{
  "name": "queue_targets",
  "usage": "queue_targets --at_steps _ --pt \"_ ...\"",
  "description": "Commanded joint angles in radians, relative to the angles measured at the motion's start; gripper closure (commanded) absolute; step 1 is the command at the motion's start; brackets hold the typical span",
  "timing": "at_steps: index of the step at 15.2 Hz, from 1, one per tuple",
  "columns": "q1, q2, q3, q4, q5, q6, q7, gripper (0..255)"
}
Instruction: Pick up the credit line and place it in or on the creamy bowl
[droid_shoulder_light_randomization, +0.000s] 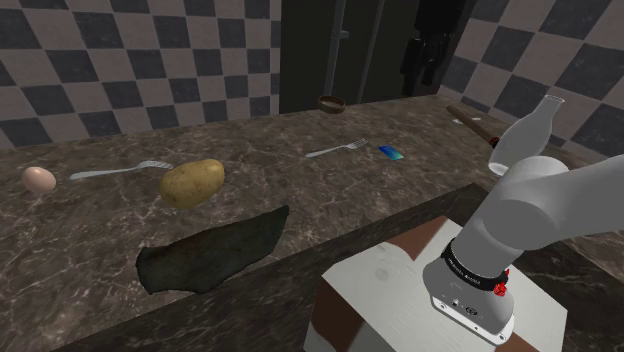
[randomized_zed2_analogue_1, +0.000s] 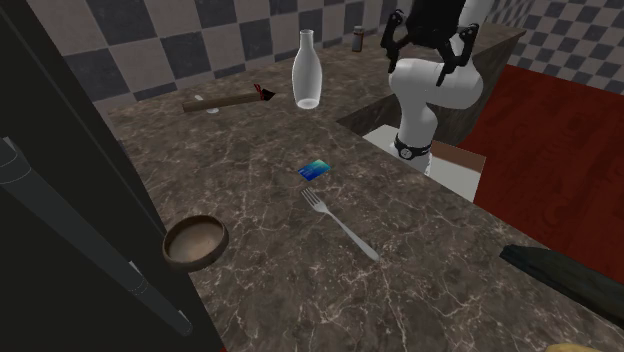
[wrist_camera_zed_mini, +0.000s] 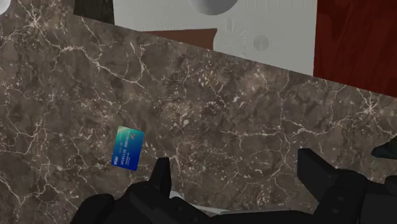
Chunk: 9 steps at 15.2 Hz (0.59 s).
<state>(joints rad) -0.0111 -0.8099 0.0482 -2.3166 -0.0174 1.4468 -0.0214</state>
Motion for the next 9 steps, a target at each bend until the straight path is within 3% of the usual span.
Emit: queue_targets --at_steps 1,9 --pt "0.000 0.000 0.000 0.000 0.000 0.000 0.000 0" --pt "-0.074 0.078 -0.109 -0.158 -0.047 0.208 -0.021 0"
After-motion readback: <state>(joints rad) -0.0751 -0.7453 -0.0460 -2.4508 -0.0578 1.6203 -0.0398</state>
